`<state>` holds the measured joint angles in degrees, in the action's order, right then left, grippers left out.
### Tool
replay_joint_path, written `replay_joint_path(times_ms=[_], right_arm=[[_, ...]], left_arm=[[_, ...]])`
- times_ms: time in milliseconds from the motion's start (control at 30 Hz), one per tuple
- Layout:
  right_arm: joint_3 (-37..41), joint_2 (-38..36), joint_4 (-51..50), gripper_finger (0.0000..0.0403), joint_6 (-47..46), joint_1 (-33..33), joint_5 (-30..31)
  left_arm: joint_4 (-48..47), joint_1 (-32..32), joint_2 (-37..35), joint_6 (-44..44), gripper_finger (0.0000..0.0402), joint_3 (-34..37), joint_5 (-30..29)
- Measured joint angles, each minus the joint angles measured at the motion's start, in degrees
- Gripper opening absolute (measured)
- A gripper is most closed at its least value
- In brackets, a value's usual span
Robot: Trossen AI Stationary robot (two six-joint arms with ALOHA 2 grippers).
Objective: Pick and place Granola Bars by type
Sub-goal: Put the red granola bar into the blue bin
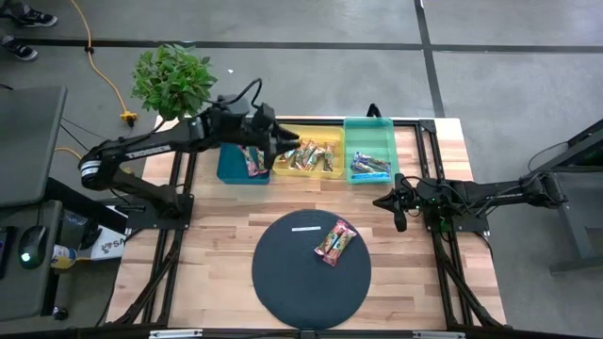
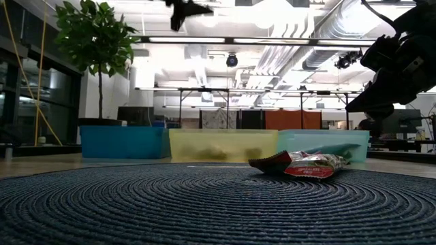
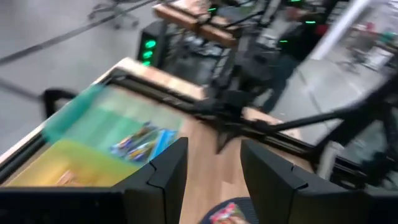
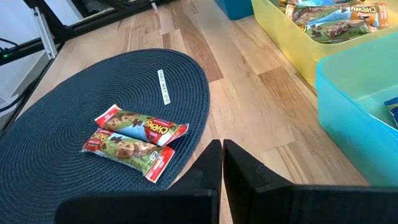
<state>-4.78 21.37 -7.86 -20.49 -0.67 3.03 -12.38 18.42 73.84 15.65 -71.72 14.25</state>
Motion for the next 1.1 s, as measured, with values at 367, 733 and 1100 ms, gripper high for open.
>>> replay_joint_path(times_ms=[367,733,1100], right_arm=[[0.00,-0.01,0.00,0.0000,0.00,-0.01,-0.01],[0.00,0.00,0.00,0.0000,0.00,0.00,0.00],[0.00,-0.02,0.00,0.0000,0.00,-0.02,0.00]], left_arm=[[3.49,-8.00,-3.82,-1.47,0.0146,0.00,1.10],[5.48,-12.62,-4.04,-2.52,0.0146,0.00,0.18],[6.91,-13.61,-4.05,-0.70,0.0143,0.00,1.44]])
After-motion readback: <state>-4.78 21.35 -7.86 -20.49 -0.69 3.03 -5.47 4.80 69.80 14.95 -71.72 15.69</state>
